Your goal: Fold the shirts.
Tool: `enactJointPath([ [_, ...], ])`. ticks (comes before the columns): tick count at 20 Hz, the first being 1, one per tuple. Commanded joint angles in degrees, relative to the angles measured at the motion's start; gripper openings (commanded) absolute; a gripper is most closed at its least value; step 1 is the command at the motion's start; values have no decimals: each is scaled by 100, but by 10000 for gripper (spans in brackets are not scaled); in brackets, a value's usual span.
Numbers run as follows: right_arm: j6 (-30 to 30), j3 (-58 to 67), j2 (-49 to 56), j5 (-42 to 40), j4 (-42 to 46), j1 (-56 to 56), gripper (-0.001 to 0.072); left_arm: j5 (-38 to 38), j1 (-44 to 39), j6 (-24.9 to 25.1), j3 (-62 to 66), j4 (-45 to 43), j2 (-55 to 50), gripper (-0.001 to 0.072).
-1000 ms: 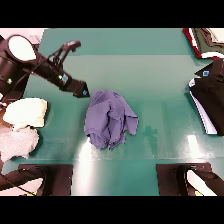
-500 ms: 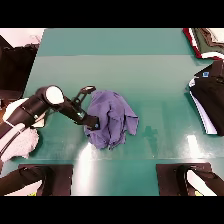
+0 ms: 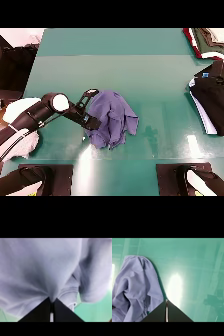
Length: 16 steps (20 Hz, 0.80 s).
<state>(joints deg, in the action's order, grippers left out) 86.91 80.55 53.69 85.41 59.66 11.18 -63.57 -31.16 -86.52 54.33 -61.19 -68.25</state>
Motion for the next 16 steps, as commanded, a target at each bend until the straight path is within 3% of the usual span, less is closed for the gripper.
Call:
enactJointPath([
  [1, 0, -323, -74, 44, -13, -50, 21, -647, 234, 153, 769, -232, 245, 26],
  [4, 0, -1410, -243, -151, -22, -372, 26, -1250, 562, 153, 1939, -640, 682, 26],
  [5, 0, -1871, -280, -341, -22, -579, 125, -1390, 651, 151, 2273, -772, 811, 27],
  [6, 0, -2337, -293, -595, -22, -824, 345, -1484, 713, 151, 2516, -868, 918, 27],
  [7, 0, -2754, -271, -885, -22, -1084, 451, -1558, 752, 151, 2721, -966, 994, 26],
  [11, -210, -3886, 389, -2188, -640, -2192, 457, -1849, 750, 144, 3145, -1235, 1034, 27],
  [13, -581, -4079, 918, -2883, -1209, -2662, 457, -1930, 750, 142, 3143, -1237, 1016, 27],
  [16, -619, -4096, 1615, -3703, -1366, -3165, 457, -2085, 750, 142, 3136, -1237, 1010, 27],
])
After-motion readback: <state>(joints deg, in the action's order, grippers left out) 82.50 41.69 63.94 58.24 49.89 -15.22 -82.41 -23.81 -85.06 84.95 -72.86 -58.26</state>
